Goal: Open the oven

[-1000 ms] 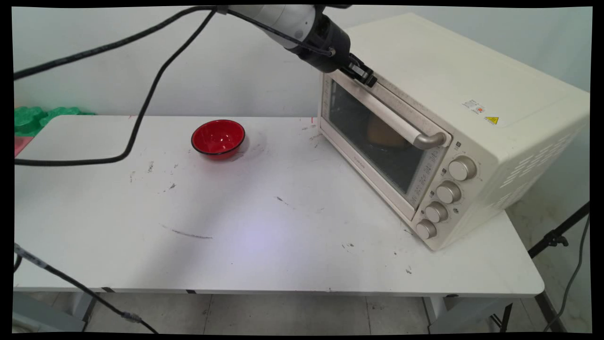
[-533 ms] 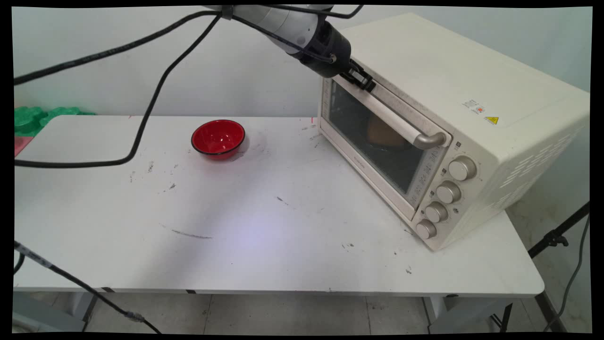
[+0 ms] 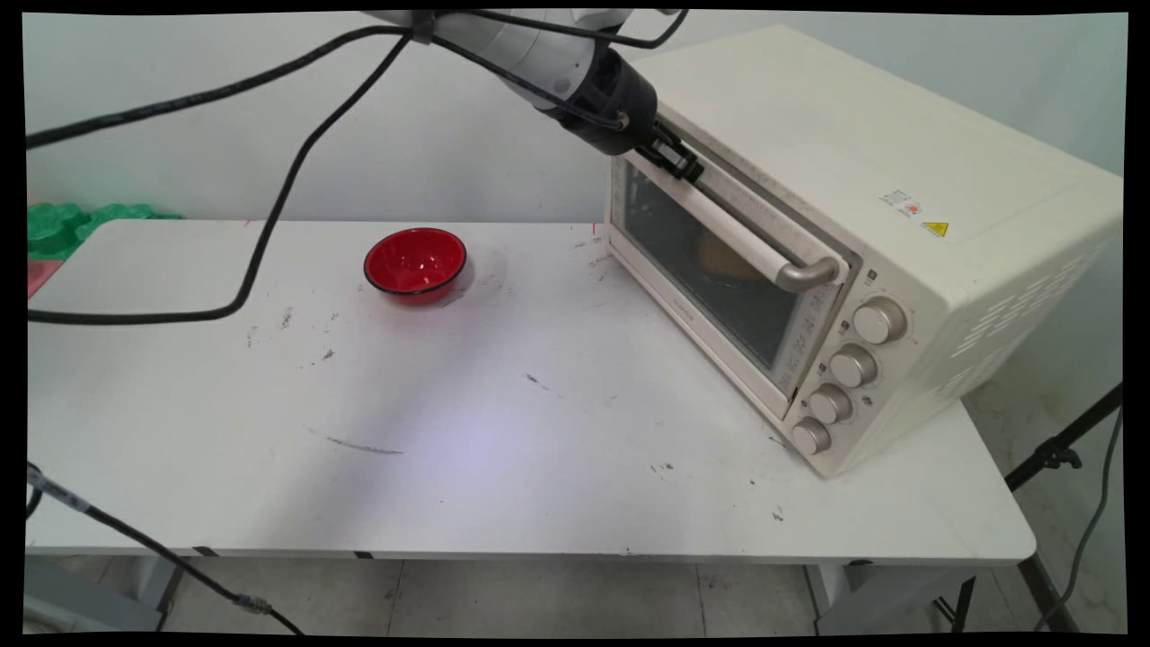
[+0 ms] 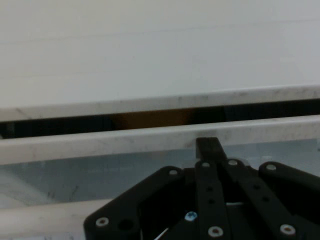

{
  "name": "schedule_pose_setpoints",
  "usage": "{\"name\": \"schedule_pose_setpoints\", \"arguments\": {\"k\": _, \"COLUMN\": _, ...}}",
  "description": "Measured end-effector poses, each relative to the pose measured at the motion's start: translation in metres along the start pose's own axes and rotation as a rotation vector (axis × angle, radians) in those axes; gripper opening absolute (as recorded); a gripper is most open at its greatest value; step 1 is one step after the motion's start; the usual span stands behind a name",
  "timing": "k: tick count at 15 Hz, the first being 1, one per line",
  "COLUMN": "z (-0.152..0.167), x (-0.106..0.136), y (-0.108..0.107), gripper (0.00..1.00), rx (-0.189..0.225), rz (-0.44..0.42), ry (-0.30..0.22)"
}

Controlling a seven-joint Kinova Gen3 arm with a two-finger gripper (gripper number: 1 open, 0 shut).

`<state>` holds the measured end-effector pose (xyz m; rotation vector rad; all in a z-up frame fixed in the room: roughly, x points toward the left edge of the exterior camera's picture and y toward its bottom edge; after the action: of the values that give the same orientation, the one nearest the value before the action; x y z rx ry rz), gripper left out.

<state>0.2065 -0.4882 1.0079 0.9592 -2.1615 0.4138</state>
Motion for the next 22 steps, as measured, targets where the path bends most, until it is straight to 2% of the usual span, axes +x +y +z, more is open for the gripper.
{"name": "schedule_pose_setpoints", "arguments": {"k": 10, "z": -0.025, "x": -0.028, "y": -0.006, "gripper": 0.00, "rx": -0.003, "rz": 0.023, "ry": -0.036}}
{"name": "schedule_pose_setpoints", "arguments": {"k": 22, "z": -0.048, "x": -0.080, "y": -0.012, "gripper": 0.00, "rx": -0.031, "rz": 0.070, "ry": -0.072}}
